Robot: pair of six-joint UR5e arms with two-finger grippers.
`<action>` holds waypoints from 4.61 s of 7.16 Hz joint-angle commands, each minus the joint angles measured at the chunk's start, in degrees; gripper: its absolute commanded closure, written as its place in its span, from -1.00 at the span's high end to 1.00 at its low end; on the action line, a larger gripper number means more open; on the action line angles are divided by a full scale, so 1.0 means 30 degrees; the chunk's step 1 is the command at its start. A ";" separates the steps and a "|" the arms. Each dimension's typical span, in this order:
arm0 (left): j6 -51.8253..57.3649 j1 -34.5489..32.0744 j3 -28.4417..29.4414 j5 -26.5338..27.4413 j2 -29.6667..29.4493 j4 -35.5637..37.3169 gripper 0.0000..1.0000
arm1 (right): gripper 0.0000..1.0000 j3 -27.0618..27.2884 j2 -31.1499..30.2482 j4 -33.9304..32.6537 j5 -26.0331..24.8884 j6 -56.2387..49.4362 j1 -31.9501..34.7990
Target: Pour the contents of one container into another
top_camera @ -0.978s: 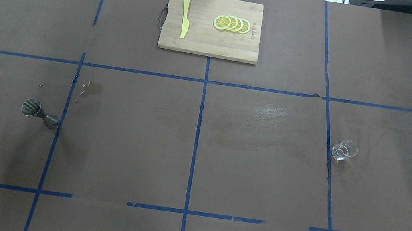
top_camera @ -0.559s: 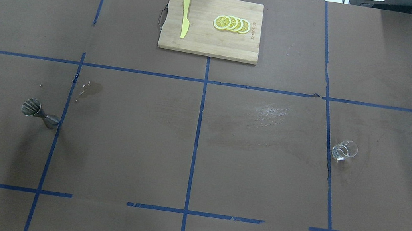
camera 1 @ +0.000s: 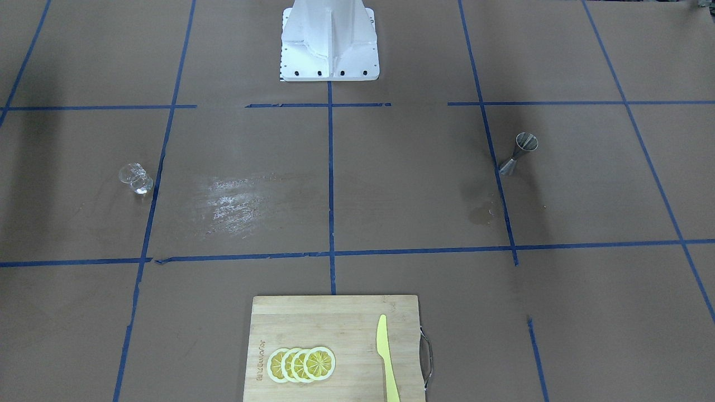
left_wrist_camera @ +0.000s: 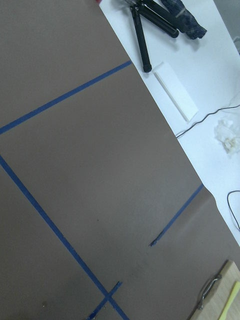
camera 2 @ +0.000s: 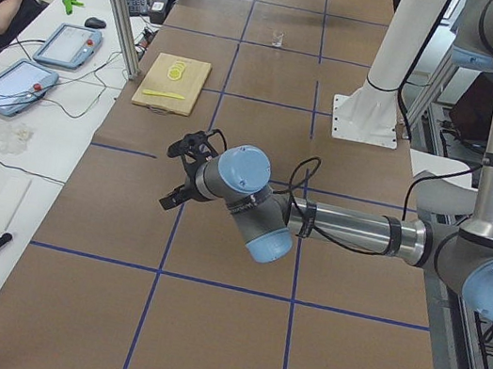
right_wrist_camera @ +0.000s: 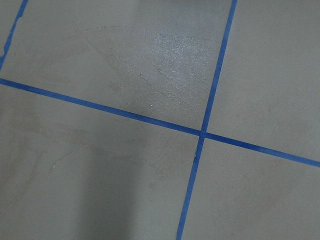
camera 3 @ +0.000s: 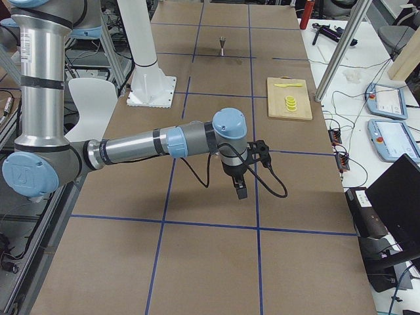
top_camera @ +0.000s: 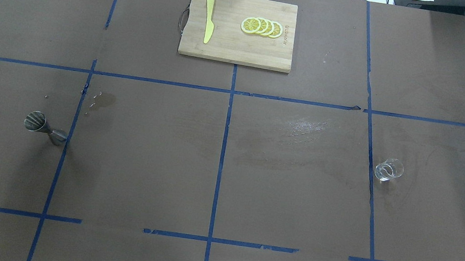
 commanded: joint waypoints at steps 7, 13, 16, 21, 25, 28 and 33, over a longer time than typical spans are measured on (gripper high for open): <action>-1.2898 1.2386 -0.0131 1.3471 0.2575 -1.1450 1.00 | 1.00 0.0073 -0.0380 0.0067 0.0045 -0.0025 0.0043; -1.3379 2.3199 -0.0335 3.1689 0.3193 -1.2518 1.00 | 1.00 0.0191 -0.0528 0.0067 0.0074 0.0004 0.0335; -1.3348 2.4905 -0.0394 3.3463 0.2435 -1.1525 1.00 | 1.00 0.0191 -0.0528 0.0067 0.0074 0.0004 0.0365; -1.3348 2.5820 0.0044 3.3968 0.1876 -1.0058 1.00 | 1.00 0.0161 -0.0528 0.0067 0.0074 0.0004 0.0365; -1.3553 2.5820 0.1157 3.3968 0.0849 -0.9790 0.97 | 1.00 0.0161 -0.0528 0.0067 0.0074 0.0004 0.0365; -1.3641 2.5820 0.1831 3.3851 0.0849 -0.9995 0.70 | 1.00 0.0161 -0.0528 0.0067 0.0074 0.0004 0.0365; -1.3670 2.5849 0.2242 3.3734 0.0849 -0.9966 0.21 | 1.00 0.0161 -0.0528 0.0067 0.0103 0.0004 0.0365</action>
